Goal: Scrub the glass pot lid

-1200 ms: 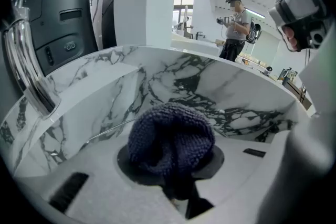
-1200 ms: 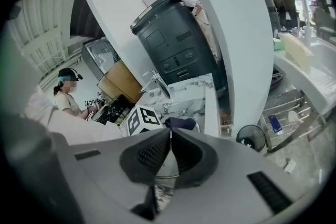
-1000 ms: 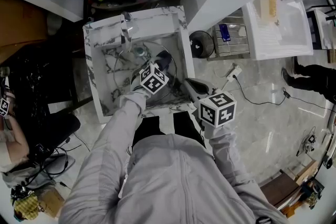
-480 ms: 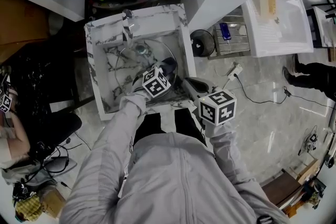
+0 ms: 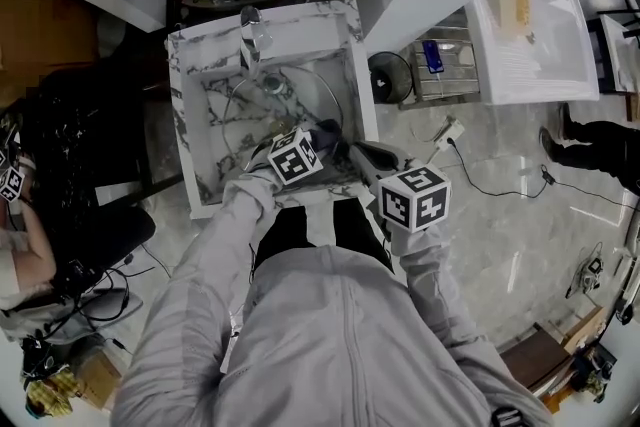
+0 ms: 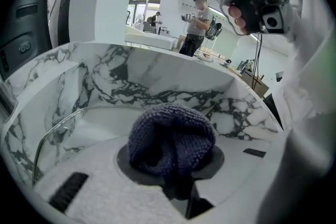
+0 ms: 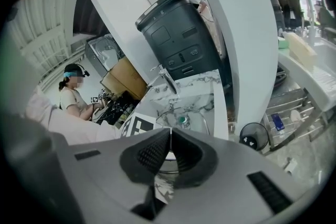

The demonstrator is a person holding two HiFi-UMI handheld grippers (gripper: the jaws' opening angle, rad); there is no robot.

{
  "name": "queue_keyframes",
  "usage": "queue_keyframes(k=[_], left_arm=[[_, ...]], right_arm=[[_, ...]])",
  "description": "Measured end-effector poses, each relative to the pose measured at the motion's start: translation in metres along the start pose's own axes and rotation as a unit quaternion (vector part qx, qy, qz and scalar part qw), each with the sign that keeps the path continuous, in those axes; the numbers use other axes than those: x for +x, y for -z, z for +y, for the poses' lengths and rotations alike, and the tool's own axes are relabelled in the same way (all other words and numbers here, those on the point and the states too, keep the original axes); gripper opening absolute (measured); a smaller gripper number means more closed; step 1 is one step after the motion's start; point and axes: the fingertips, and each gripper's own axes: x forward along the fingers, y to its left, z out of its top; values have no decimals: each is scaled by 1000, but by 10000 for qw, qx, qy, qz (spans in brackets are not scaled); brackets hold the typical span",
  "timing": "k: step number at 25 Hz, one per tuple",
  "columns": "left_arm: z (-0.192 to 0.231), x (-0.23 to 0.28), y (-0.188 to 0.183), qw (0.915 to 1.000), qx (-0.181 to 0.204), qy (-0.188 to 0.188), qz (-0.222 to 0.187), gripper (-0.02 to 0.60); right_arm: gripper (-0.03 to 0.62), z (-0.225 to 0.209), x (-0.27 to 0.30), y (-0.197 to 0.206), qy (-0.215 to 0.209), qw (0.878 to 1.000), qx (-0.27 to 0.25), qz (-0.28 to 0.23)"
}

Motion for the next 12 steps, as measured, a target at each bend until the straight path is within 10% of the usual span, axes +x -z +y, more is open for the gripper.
queue_keyframes(k=[12], left_arm=[[-29, -8, 14, 9978, -92, 661, 48, 89]], right_arm=[[34, 0, 9, 5, -1, 9999, -26, 159]])
